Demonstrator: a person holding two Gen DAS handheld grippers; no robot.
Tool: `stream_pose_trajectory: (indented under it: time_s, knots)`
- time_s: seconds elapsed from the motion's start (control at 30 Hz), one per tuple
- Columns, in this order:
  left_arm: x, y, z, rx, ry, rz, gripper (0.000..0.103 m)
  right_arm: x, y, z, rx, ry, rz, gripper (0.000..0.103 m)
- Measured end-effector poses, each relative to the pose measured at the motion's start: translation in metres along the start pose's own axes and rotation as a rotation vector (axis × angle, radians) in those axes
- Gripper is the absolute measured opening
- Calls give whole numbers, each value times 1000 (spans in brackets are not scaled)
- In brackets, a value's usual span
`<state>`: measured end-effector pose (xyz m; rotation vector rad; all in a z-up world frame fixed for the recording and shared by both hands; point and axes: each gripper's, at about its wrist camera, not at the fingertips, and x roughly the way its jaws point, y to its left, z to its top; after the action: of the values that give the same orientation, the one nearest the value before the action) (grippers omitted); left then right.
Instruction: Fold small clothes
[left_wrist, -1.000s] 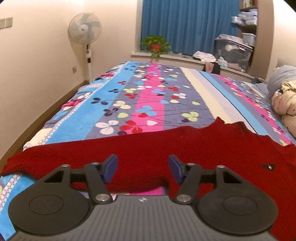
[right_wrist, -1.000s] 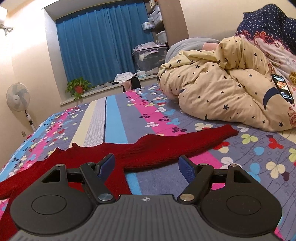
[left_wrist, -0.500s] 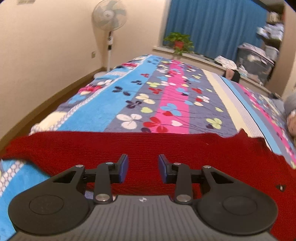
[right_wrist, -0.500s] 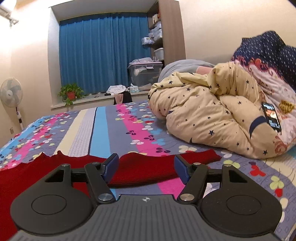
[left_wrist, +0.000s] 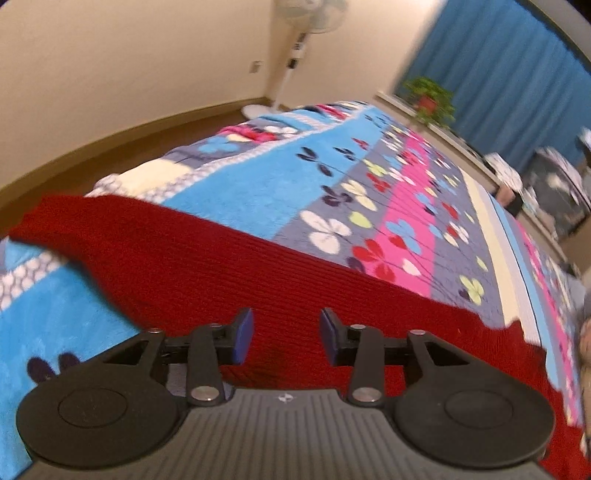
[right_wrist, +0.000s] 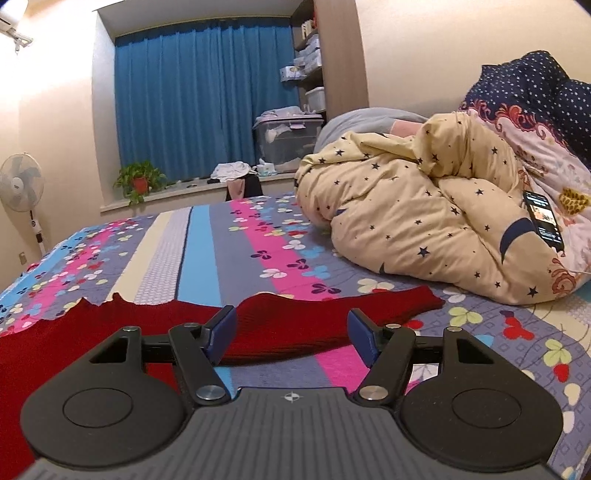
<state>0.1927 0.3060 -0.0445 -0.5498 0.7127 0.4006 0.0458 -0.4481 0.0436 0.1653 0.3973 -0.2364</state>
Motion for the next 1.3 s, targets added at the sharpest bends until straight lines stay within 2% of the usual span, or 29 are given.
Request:
stream_pose_trajectory:
  time_s: [0.07,0.2,0.6,1.0,1.1,1.23,1.3]
  knots:
    - [4,8,2,-49,11,13,54,3,-3,0,13,7,-11,68]
    - [12,21,3,-107,51,70,55,5,-6,-1,25,23,-16,68]
    - [9,19,2,-108,43,120,56,9,3,-2,-13,31,-12,68]
    - [9,14,0,-82,37,139,59,11,4,-3,-22,39,-16,68]
    - [9,15,0,-84,29,162,59,11,4,-3,-22,39,-16,68]
    - [5,24,2,-124,-10,247,59,12,4,-3,-26,40,-16,68]
    - [7,32,3,-157,2,248,59,13,4,-4,-29,42,-16,68]
